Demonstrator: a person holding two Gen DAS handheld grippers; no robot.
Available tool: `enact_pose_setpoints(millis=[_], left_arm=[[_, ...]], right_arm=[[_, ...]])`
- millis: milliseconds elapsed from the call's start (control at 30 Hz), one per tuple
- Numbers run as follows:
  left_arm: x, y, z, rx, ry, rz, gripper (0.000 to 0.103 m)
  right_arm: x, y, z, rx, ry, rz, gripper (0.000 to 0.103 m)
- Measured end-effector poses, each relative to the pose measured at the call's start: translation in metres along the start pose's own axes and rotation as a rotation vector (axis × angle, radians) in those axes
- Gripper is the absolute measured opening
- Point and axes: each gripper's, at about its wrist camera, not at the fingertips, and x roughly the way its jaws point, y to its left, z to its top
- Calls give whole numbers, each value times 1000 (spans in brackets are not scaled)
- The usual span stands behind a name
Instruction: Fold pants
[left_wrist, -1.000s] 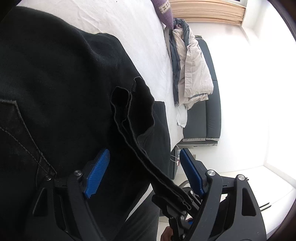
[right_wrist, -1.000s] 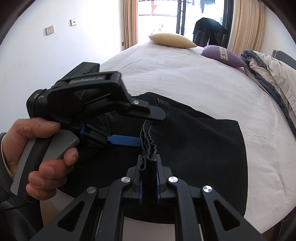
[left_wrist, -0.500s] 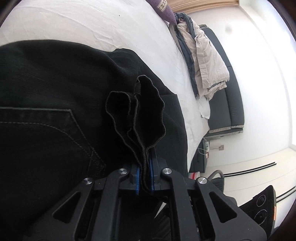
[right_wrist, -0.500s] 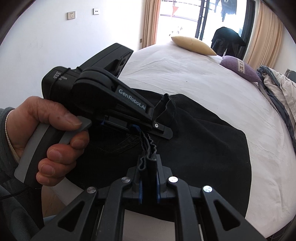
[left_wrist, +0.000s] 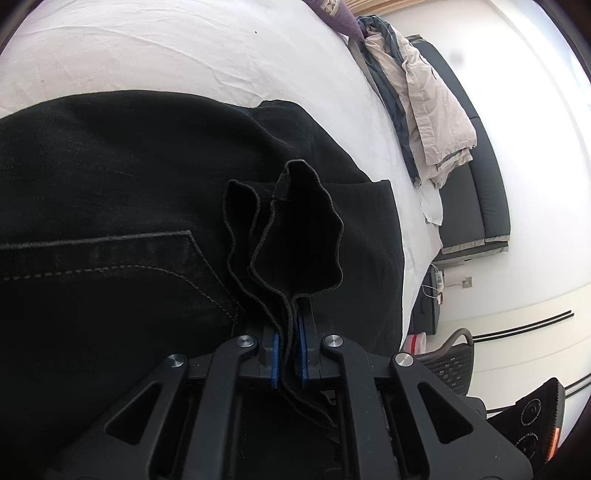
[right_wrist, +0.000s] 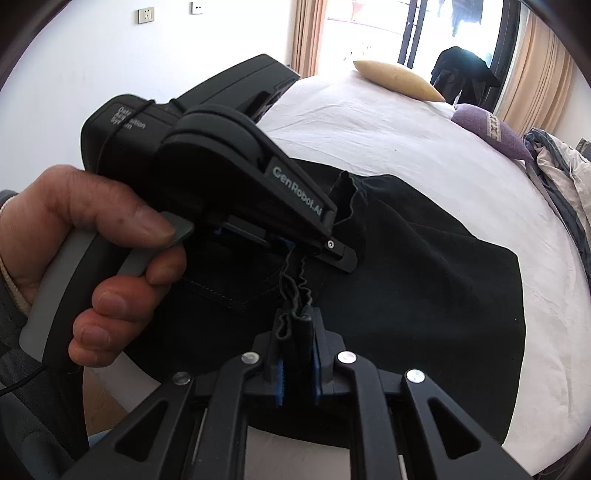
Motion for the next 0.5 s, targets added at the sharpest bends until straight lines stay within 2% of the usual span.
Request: enact_pose_setpoints(millis=[100, 267, 333, 400, 433, 467, 500], left_arm=[[-6, 7, -1, -10, 20, 14, 7], [-16, 3, -2, -3, 31, 66, 8], [-22, -2, -1, -3, 34, 97, 10], [-32, -7, 1, 0, 38, 140, 10], [-37, -11, 2, 8, 37, 179, 10], [-43, -12, 4, 8, 33, 215, 10], [-49, -11, 7, 1, 29, 240, 10]], right_arm=[[10, 2, -2, -8, 22, 17, 18], [21, -10, -14, 53, 53, 80, 21], [21, -14, -15, 69, 53, 107, 28], [21, -20, -15, 98, 54, 156, 51], [21, -23, -16, 118, 53, 184, 58], [20, -25, -16, 138, 52, 219, 68], [19, -27, -17, 150, 49, 248, 72]])
